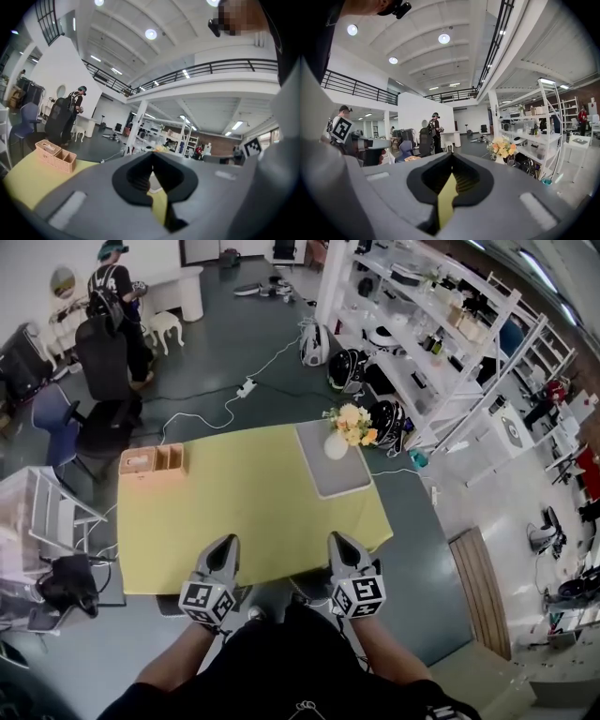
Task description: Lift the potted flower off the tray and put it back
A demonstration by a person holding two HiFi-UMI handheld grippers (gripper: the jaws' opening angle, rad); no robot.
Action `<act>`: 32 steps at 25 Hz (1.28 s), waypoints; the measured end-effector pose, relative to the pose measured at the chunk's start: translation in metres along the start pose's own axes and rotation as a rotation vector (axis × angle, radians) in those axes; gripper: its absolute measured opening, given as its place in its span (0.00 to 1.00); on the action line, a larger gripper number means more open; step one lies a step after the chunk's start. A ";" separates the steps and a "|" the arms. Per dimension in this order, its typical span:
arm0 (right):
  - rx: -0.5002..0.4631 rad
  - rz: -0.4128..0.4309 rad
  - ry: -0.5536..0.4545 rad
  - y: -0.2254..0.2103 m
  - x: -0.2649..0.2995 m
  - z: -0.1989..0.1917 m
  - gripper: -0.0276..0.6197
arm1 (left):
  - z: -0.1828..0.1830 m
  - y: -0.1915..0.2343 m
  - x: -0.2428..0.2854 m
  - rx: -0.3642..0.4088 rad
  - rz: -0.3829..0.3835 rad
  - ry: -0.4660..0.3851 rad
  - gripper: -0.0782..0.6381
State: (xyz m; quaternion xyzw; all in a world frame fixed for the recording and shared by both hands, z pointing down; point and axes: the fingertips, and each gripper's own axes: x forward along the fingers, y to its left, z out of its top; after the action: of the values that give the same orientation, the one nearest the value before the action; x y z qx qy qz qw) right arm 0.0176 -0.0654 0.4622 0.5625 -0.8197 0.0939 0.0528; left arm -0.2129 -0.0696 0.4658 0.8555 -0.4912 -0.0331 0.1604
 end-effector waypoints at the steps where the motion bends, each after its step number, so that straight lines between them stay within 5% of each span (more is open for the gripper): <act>1: 0.006 0.010 0.001 -0.003 0.009 -0.001 0.05 | 0.000 0.003 0.003 0.001 0.011 0.000 0.12; 7: 0.058 0.064 -0.025 -0.033 0.054 0.000 0.05 | 0.000 0.011 0.029 -0.002 0.056 0.005 0.12; 14: 0.107 0.012 -0.016 -0.100 0.109 -0.022 0.05 | -0.017 0.019 0.049 -0.004 0.096 0.054 0.12; 16: 0.091 0.001 -0.019 -0.116 0.128 -0.028 0.20 | -0.025 0.024 0.056 -0.005 0.109 0.070 0.12; 32: 0.022 -0.158 -0.001 -0.277 0.294 -0.128 0.38 | -0.092 0.053 0.089 -0.036 0.207 0.216 0.12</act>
State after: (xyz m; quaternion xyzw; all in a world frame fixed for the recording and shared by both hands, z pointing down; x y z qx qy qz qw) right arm 0.1673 -0.4038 0.6699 0.6261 -0.7717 0.0985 0.0534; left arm -0.1911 -0.1480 0.5782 0.7958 -0.5562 0.0672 0.2300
